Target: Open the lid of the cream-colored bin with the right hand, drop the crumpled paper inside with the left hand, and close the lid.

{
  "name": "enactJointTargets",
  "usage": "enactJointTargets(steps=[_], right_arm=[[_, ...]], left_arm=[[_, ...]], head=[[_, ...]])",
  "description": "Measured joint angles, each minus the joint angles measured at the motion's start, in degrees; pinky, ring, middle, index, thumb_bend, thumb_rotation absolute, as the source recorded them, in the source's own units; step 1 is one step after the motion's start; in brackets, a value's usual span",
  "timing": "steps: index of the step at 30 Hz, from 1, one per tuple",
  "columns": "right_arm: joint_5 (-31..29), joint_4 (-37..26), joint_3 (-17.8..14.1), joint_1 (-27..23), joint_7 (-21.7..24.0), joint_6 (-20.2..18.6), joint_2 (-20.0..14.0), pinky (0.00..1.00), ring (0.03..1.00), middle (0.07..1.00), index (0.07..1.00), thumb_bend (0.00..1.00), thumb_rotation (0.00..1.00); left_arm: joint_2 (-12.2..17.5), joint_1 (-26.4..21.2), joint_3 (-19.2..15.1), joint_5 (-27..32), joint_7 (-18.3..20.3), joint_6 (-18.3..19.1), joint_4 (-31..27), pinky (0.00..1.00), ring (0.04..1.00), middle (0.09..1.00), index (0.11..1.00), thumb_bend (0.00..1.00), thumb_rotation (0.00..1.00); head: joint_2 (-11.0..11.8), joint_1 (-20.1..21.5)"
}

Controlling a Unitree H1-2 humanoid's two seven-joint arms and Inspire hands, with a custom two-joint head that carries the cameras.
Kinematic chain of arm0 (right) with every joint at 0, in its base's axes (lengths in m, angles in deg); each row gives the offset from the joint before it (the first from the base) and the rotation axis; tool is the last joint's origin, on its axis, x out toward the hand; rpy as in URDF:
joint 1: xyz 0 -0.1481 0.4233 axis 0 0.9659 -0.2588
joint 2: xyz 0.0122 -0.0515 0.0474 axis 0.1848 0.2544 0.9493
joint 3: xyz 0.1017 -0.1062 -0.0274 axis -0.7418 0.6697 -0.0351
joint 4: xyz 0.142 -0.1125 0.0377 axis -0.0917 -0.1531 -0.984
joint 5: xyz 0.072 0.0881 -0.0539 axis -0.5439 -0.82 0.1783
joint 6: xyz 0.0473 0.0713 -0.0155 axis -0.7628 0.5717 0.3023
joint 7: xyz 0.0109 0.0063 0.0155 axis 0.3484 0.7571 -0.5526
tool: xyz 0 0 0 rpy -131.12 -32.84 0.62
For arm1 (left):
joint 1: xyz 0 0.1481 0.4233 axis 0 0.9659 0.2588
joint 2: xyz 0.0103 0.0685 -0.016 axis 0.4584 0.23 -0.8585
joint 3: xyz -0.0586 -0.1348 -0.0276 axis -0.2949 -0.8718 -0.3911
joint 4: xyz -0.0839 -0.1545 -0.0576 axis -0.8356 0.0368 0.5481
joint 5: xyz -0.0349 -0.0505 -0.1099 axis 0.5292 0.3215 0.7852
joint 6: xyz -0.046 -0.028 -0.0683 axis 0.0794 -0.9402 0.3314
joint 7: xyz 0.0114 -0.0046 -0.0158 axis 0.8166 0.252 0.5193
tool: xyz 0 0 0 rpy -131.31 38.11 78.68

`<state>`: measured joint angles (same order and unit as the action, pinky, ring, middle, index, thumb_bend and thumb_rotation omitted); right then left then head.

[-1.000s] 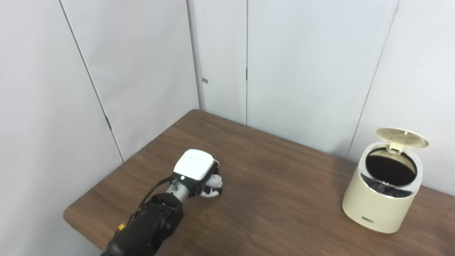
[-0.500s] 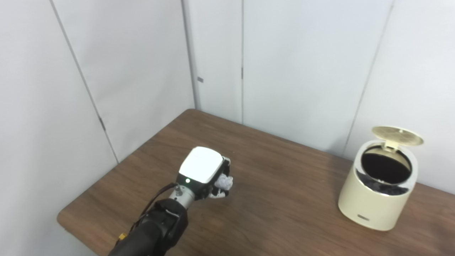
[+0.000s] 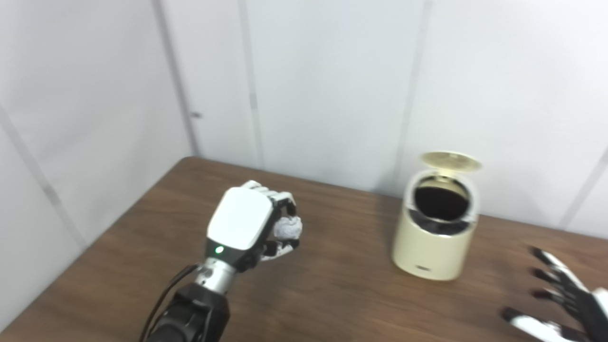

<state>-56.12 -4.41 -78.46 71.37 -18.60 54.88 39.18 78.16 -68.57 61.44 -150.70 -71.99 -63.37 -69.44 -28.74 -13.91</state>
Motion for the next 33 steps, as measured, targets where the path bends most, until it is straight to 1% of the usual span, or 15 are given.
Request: enactJointTargets(steps=[2,3,7,9,10,14,20,23,29,33], right_arm=[[0.78,0.0,0.32,0.01,-0.19,0.02,0.1,0.72,0.855,0.939,0.91,0.72,0.34],[1.56,-0.01,0.5,-0.03,-0.34,0.02,0.09,0.72,0.854,0.935,0.909,0.73,0.34],[4.27,0.02,1.49,-0.06,-0.9,0.15,0.08,0.72,0.848,0.925,0.899,0.74,0.31],[5.1,0.04,1.9,-0.05,-0.98,0.16,0.1,0.72,0.842,0.922,0.892,0.74,0.3],[5.48,0.06,2.06,-0.06,-1.05,0.16,0.13,0.72,0.842,0.921,0.891,0.74,0.3],[7.24,0.05,2.88,-0.07,-1.53,0.15,0.65,0.68,0.823,0.919,0.891,0.74,0.31],[8.92,0.14,4.15,-0.1,-1.8,0.22,2.17,0.65,0.81,0.919,0.886,0.75,0.33],[9.76,0.4,4.2,-0.1,-2.3,0.33,2.44,0.66,0.809,0.908,0.877,0.76,0.34],[11.5,1.74,5.03,-0.08,-3.2,1.69,2.54,0.69,0.826,0.915,0.884,0.74,0.36],[11.93,1.75,5.16,-0.1,-3.21,1.75,3.03,0.67,0.815,0.917,0.885,0.74,0.34]], left_arm=[[-0.5,-1.24,0.12,0.01,-1.53,-0.71,0.78,0.7,0.526,0.44,0.531,0.52,0.0],[-0.9,-1.92,0.15,0.04,-1.81,-0.95,1.35,0.7,0.528,0.439,0.53,0.52,0.0],[-2.91,-4.2,0.87,0.22,-3.13,-1.92,3.14,0.69,0.538,0.441,0.527,0.52,0.0],[-4.04,-5.33,1.44,0.42,-3.22,-2.37,3.76,0.68,0.536,0.442,0.525,0.52,0.0],[-4.51,-5.88,1.57,0.51,-3.29,-2.48,4.11,0.67,0.535,0.442,0.525,0.52,0.0],[-5.96,-9.16,2.16,1.29,-3.68,-2.81,6.58,0.66,0.529,0.439,0.526,0.52,0.0],[-6.85,-13.28,3.26,2.43,-5.18,-3.74,9.49,0.65,0.528,0.438,0.526,0.52,0.0],[-7.24,-14.17,4.08,2.49,-5.59,-4.01,10.54,0.65,0.53,0.443,0.522,0.52,0.0],[-9.06,-16.53,5.48,2.25,-6.86,-4.04,13.47,0.63,0.533,0.448,0.519,0.52,0.0],[-9.91,-19.07,6.6,2.25,-8.37,-4.17,15.97,0.62,0.527,0.449,0.519,0.52,0.0]], head=[[0.35,2.73],[0.53,3.44],[1.06,7.74],[1.06,7.76],[1.41,9.23],[2.11,11.97],[2.73,13.99],[3.17,14.61],[3.87,15.67],[4.22,16.28]])
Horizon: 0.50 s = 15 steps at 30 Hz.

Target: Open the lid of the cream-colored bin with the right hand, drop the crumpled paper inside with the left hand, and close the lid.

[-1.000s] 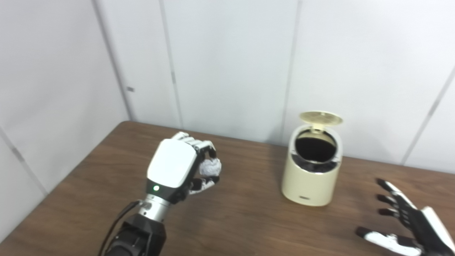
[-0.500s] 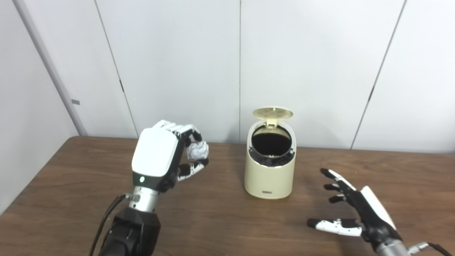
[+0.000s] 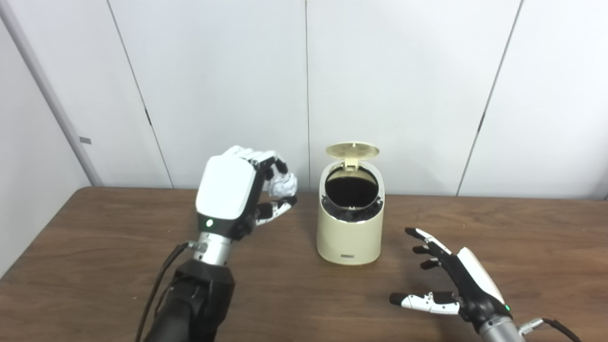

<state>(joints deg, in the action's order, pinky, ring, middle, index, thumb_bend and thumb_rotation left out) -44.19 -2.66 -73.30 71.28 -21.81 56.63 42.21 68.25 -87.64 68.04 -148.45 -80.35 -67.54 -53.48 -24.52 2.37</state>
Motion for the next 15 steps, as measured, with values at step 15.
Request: enactJointTargets(steps=[15], right_arm=[[0.89,0.01,-0.01,-0.03,-0.14,0.01,0.89,0.69,0.84,0.919,0.887,0.73,0.33]], left_arm=[[-3.43,-6.37,4.11,2.56,-4.47,-1.14,8.68,0.63,0.52,0.45,0.52,0.52,0.0]], head=[[0.7,2.81]])
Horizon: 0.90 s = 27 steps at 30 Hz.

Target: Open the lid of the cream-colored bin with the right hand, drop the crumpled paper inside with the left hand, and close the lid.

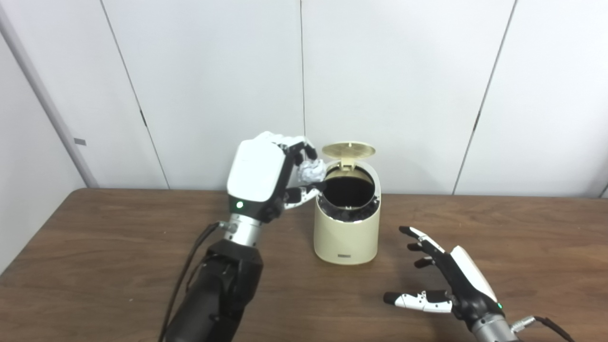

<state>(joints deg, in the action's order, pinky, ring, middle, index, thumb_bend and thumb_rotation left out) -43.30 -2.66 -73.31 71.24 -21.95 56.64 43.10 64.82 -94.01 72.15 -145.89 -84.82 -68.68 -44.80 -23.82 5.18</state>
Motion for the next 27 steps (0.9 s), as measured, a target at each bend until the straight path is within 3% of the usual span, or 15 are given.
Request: enactJointTargets(steps=[14,27], right_arm=[[0.49,-0.05,-0.2,0.01,0.0,-0.1,0.4,0.69,0.839,0.916,0.884,0.73,0.34],[0.51,-0.84,-0.52,0.37,0.0,-0.13,0.51,0.71,0.833,0.912,0.886,0.73,0.34]], left_arm=[[-3.22,-2.57,3.39,1.64,-2.27,-1.38,6.8,0.63,0.53,0.443,0.526,0.52,0.0],[-3.74,-4.31,6.4,1.53,-3.9,-0.73,11.28,0.64,0.521,0.443,0.526,0.52,0.0]], head=[[-0.26,0.53],[-0.7,0.88]])
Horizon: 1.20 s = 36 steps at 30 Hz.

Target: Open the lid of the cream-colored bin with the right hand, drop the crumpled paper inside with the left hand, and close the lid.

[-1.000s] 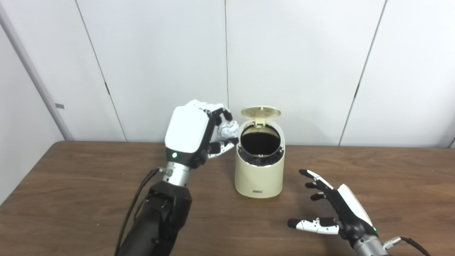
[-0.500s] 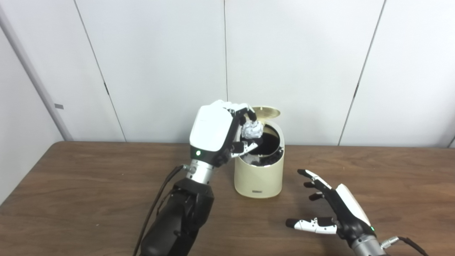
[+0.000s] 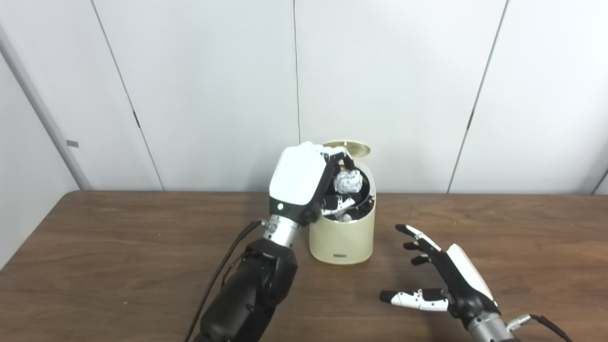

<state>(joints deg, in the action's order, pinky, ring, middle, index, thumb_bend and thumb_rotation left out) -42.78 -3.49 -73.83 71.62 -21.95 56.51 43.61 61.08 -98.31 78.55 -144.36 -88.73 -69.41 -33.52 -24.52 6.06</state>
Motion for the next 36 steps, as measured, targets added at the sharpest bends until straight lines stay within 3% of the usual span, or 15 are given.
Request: enactJointTargets(steps=[16,27,33,34,36], right_arm=[[-0.04,-0.94,-0.21,0.82,0.0,0.0,0.03,0.73,0.847,0.911,0.88,0.74,0.34],[-0.01,-1.06,-0.24,0.95,0.0,0.0,0.05,0.72,0.844,0.91,0.876,0.73,0.33],[-0.03,-1.04,-0.27,0.97,0.0,0.0,0.05,0.74,0.847,0.91,0.88,0.74,0.33],[-0.03,-1.04,-0.28,0.97,0.0,0.0,0.05,0.74,0.847,0.911,0.88,0.74,0.33],[-0.03,-1.04,-0.33,0.97,0.0,0.0,0.05,0.74,0.849,0.91,0.879,0.74,0.33]], left_arm=[[0.35,-1.8,1.09,0.25,-2.25,1.11,5.92,0.65,0.543,0.441,0.526,0.52,0.0],[0.65,-1.84,1.61,0.13,-2.35,1.97,5.87,0.62,0.553,0.469,0.535,0.52,0.0],[1.31,-1.84,2.19,0.07,-2.31,2.03,5.49,0.62,0.579,0.493,0.498,0.52,0.0],[1.39,-1.84,2.22,0.09,-2.28,2.03,5.36,0.63,0.585,0.493,0.576,0.54,0.0],[1.49,-1.83,2.25,0.14,-2.2,2.03,5.16,0.63,0.587,0.493,0.644,0.55,0.0]], head=[[-0.26,0.18],[-0.44,0.0],[-0.61,-0.17],[-0.62,-0.18],[-0.7,-0.26]])
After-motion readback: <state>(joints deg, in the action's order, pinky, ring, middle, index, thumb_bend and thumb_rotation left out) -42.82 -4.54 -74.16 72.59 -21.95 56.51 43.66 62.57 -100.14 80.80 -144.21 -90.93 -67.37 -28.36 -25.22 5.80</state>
